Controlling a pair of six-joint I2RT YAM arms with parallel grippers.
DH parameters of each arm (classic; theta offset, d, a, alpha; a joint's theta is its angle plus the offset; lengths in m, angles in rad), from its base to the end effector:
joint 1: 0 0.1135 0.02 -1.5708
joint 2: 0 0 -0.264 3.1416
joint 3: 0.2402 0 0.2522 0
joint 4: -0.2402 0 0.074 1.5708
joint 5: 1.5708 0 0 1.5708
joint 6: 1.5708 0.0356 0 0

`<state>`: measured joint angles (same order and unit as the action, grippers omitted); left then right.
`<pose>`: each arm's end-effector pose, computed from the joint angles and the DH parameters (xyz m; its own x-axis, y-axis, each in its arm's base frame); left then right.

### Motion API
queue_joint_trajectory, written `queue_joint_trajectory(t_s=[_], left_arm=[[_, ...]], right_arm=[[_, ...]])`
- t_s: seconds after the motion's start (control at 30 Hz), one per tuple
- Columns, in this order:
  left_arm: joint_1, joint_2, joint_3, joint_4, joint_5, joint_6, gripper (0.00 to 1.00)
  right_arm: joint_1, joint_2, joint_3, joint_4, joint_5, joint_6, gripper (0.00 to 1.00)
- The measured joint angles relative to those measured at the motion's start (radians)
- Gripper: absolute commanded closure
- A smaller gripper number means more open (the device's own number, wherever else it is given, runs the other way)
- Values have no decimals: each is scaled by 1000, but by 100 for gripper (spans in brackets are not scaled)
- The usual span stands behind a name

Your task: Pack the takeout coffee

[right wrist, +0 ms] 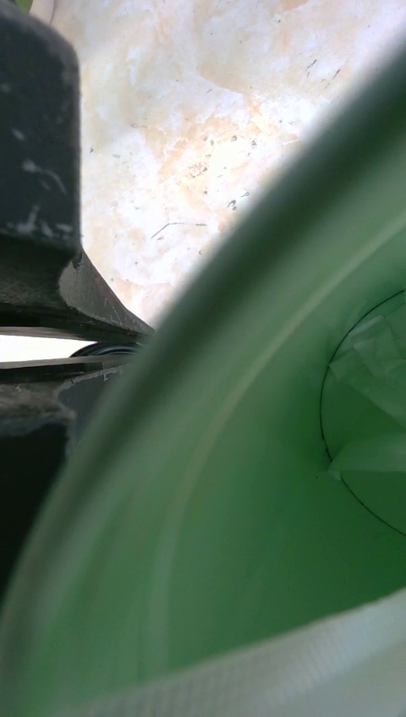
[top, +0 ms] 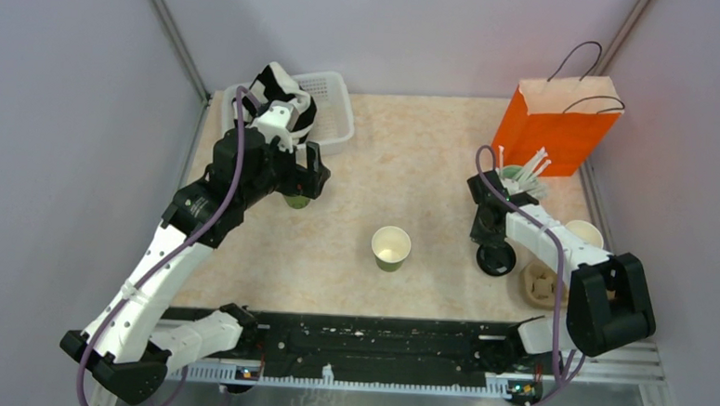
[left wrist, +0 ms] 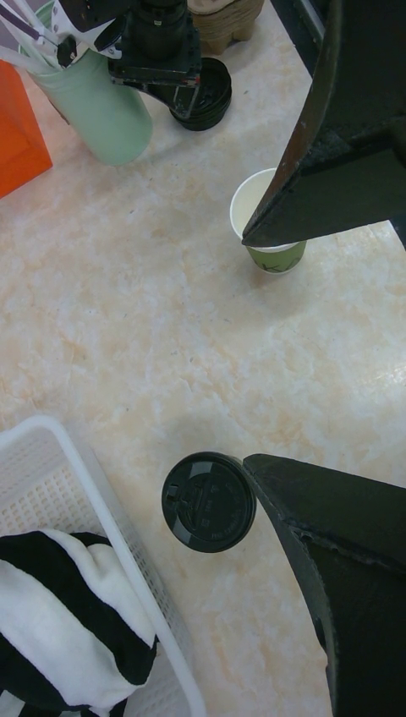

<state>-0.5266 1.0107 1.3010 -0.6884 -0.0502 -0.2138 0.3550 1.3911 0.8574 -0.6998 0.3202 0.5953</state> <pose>0.1723 -0.0981 0.4223 -0.4255 0.0023 -0.9049 0.3804 0.9078 -0.1766 0.2382 0.0764 0.1986 -0.8628 0.2478 -0.4406 0.3039 0.9508 -0.0604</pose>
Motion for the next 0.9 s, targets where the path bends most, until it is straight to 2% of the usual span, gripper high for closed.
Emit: queue_joint_trajectory(t_s=[0.2, 0.53, 0.83, 0.87, 0.9], left_arm=[[-2, 0, 0, 0, -3, 0, 2], [-5, 0, 0, 0, -11, 2, 2], [-9, 5, 0, 0, -18, 5, 2], [-10, 7, 0, 0, -18, 5, 2], [-11, 10, 0, 0, -18, 5, 2]], right_arm=[[0, 0, 0, 0, 0, 0, 100], [0, -26, 0, -51, -11, 10, 100], [0, -138, 0, -156, -37, 38, 100], [0, -149, 0, -160, -37, 38, 97], [0, -154, 0, -161, -38, 38, 82]])
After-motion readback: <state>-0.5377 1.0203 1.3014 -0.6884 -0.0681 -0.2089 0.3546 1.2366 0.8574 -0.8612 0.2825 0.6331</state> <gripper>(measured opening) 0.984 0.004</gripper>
